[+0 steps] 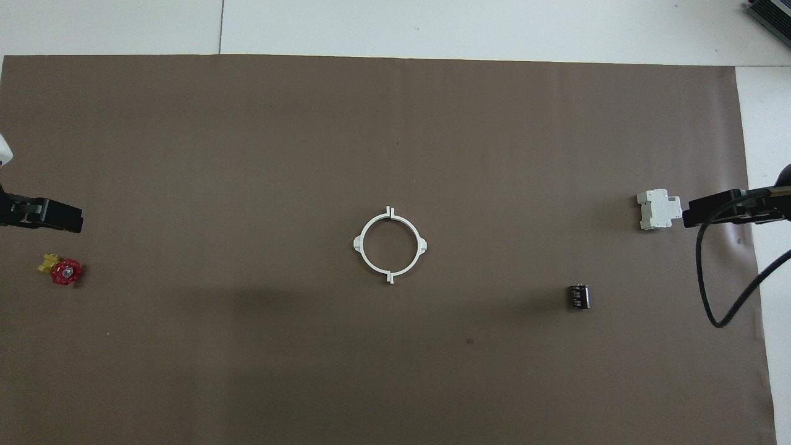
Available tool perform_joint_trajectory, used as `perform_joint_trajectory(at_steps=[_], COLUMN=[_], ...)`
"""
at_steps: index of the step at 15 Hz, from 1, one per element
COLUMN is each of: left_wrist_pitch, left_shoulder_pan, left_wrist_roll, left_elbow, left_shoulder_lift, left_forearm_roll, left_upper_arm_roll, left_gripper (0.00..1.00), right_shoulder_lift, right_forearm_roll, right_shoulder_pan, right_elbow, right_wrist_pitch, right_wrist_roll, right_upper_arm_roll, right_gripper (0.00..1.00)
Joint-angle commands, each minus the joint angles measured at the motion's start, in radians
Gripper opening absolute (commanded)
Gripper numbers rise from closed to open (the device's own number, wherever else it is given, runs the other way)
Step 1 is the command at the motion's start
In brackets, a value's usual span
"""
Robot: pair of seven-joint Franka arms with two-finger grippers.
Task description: Assemble drain pipe with both arms
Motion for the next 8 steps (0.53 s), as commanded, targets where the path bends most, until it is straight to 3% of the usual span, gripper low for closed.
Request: perform_joint_trajectory(at_steps=[1, 8], left_wrist_pitch=[-0.027, 0.021], left_shoulder_pan=[-0.011, -0.036], left_wrist_roll=[-0.007, -0.009], left_elbow=[0.016, 0.013], left_shoulder_lift=[0.004, 0.038], left_forearm_roll=[-0.023, -0.023], left_upper_arm_roll=[0.013, 0.031], left_gripper=[1.0, 1.0], right_shoulder_lift=[-0.011, -0.013], right_forearm_roll=[-0.001, -0.001], right_shoulder_pan=[-0.009, -0.011], right_elbow=[-0.002, -0.002], right_wrist_pitch=[0.003, 0.002], right_wrist_roll=[0.014, 0.014], right_upper_arm_roll=[0.001, 0.001], right_gripper=[1.0, 1.0])
